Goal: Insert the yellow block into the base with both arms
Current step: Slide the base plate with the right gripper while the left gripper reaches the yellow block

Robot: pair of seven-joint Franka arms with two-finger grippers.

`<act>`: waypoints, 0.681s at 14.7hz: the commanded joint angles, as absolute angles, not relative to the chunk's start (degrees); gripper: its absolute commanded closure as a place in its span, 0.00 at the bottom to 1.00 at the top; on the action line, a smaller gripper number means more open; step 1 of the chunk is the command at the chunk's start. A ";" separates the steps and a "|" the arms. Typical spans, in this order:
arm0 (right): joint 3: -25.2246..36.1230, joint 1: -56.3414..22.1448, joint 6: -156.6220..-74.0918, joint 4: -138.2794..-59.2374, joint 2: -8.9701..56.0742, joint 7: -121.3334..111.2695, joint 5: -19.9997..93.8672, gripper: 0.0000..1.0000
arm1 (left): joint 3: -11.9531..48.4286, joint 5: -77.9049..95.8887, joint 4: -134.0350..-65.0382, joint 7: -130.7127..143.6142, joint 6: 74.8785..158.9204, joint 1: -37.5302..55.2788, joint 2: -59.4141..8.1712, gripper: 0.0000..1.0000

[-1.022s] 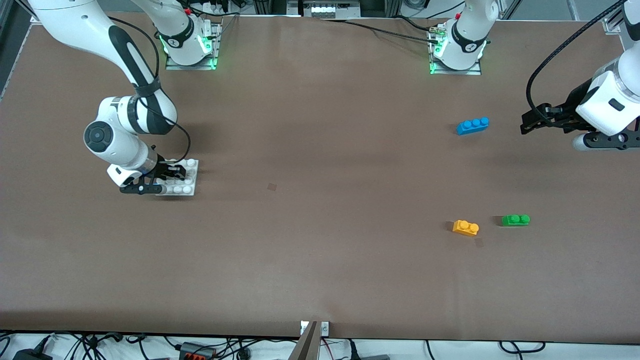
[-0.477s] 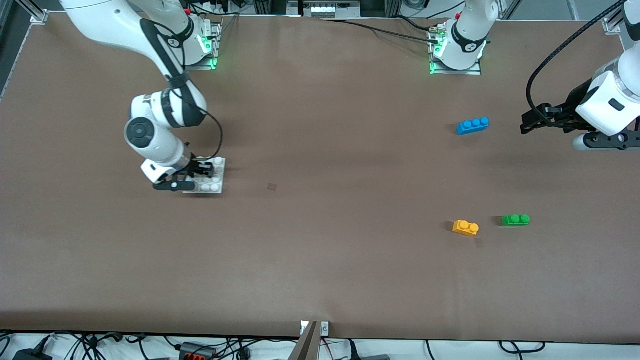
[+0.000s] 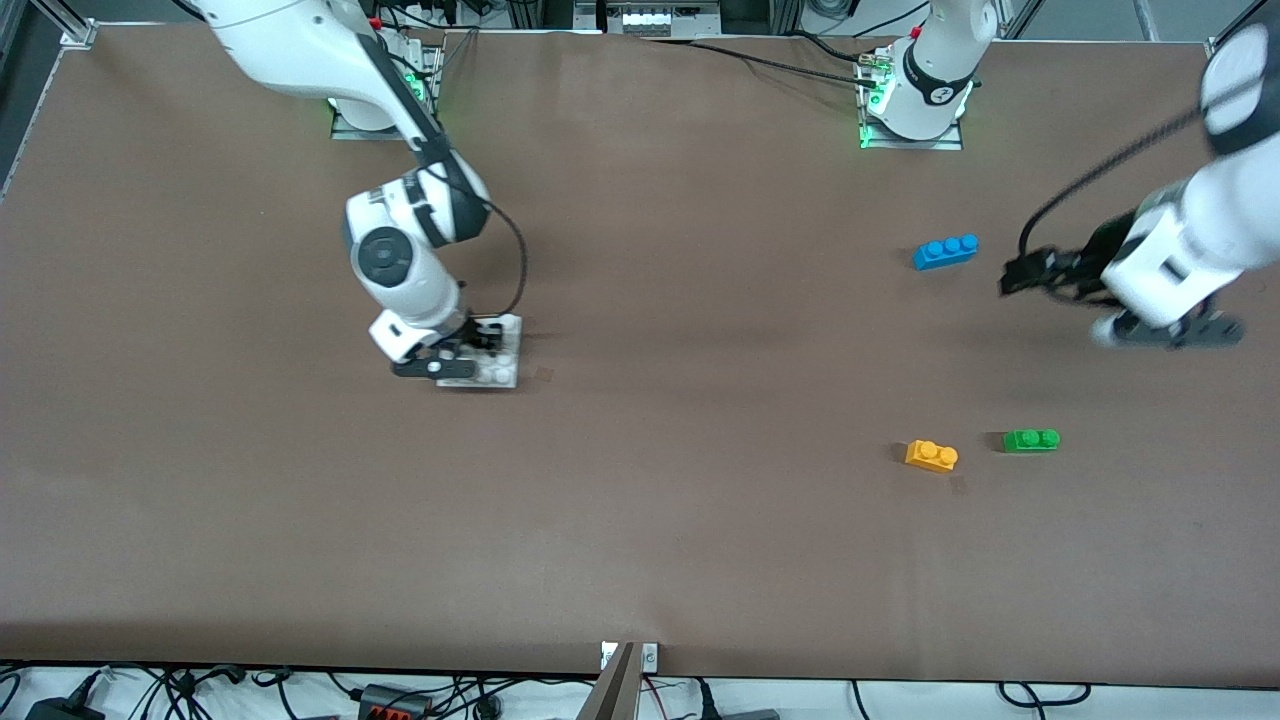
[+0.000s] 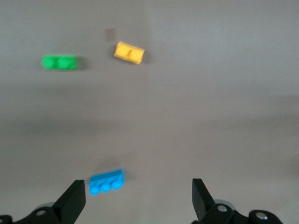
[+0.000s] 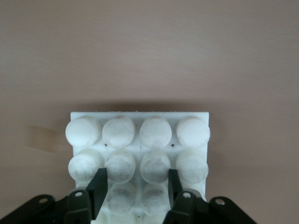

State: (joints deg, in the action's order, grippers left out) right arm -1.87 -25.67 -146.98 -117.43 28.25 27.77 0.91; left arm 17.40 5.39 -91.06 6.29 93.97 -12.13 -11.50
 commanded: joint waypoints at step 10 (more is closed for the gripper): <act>-4.74 -40.25 -148.62 -91.60 49.48 48.52 8.49 0.46 | 17.32 -5.71 -91.23 5.10 112.06 -8.44 -29.96 0.00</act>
State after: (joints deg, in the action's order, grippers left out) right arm -2.73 -39.33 -147.11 -96.34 41.80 47.17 3.65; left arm 17.40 -3.91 -91.58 6.21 111.14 -8.43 -28.78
